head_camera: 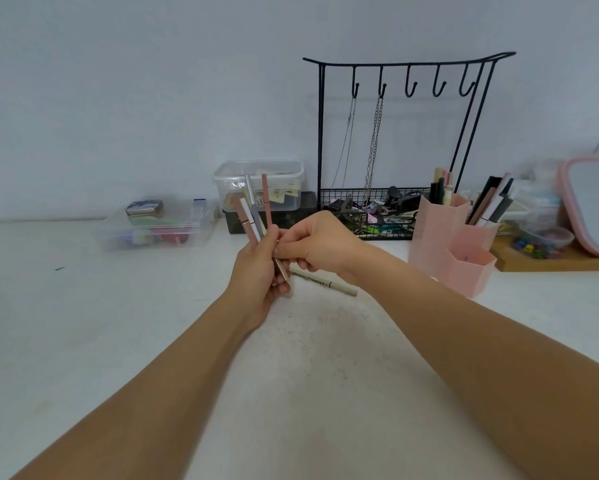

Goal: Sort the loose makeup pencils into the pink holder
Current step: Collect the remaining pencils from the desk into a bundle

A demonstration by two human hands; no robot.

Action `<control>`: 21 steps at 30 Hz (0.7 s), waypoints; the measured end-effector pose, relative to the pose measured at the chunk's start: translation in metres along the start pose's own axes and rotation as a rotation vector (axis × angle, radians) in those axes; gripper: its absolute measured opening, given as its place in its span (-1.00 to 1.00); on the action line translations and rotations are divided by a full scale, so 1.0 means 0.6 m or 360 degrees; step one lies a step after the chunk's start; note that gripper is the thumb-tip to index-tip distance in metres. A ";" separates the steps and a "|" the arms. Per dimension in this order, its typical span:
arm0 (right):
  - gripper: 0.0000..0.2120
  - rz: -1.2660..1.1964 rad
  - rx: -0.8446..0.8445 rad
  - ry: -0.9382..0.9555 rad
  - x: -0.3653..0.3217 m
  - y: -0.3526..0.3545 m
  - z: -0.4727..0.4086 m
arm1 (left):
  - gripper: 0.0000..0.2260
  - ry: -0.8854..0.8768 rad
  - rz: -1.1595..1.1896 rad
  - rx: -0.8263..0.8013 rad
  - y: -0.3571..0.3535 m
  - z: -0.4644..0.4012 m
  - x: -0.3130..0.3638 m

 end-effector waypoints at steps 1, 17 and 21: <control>-0.86 0.0018 -0.0022 0.0004 -0.001 0.002 0.000 | -0.66 0.0003 -0.0008 0.0003 0.000 0.000 0.000; -0.72 0.1173 -0.0441 -0.0364 0.055 0.035 -0.001 | -0.75 0.0045 -0.0018 -0.0002 0.000 -0.002 -0.003; -0.75 0.0998 -0.0456 -0.0401 0.060 0.033 0.003 | -0.68 0.0050 0.0016 -0.0022 -0.002 -0.003 -0.004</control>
Point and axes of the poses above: each hand's wrist, its own z-axis away from the middle knuckle, its own y-axis out of the back of the hand, x = y × z, the point moved 8 cm from there along -z, towards the middle knuckle, and after that the axes turned 4 degrees about z, right-handed, at the moved point
